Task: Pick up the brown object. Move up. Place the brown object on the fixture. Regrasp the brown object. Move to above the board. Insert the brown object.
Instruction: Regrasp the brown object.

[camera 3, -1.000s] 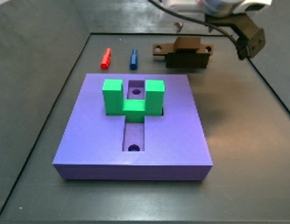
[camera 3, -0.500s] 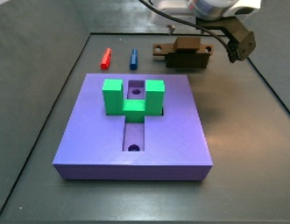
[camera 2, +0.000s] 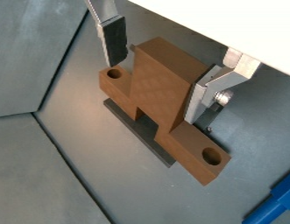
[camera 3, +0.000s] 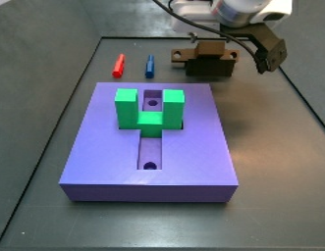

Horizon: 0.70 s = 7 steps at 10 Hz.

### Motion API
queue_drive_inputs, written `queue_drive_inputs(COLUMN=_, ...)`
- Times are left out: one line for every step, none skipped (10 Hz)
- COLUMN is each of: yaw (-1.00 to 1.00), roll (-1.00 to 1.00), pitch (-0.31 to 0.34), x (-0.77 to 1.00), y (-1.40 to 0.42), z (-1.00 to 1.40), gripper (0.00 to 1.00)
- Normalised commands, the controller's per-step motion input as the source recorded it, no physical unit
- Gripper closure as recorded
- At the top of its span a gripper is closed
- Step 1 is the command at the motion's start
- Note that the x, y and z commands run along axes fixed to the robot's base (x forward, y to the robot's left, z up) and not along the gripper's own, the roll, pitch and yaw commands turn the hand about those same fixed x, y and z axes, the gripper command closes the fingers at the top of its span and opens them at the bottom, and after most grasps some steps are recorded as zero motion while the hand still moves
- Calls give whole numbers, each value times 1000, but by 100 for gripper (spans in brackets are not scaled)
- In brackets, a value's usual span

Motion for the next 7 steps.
queue_drive_inputs(yaw=-103, roll=-51, pitch=0, x=-86, y=0, z=-123, gripper=0)
queue_drive_inputs(yaw=-91, roll=-37, pitch=0, x=0, y=-9, z=-154, gripper=0)
queue_drive_inputs(yaw=-63, roll=0, pitch=0, x=6, y=-34, z=-214, gripper=0)
queue_drive_inputs(yaw=-77, roll=0, pitch=0, x=71, y=-40, z=-194, gripper=0)
queue_drive_inputs(yaw=-66, roll=0, pitch=86, x=166, y=0, z=-237, gripper=0)
queue_drive_inputs(yaw=-109, roll=57, pitch=117, x=114, y=0, z=-271, gripper=0)
queue_drive_inputs(yaw=-111, roll=97, pitch=106, x=60, y=0, z=-320, gripper=0)
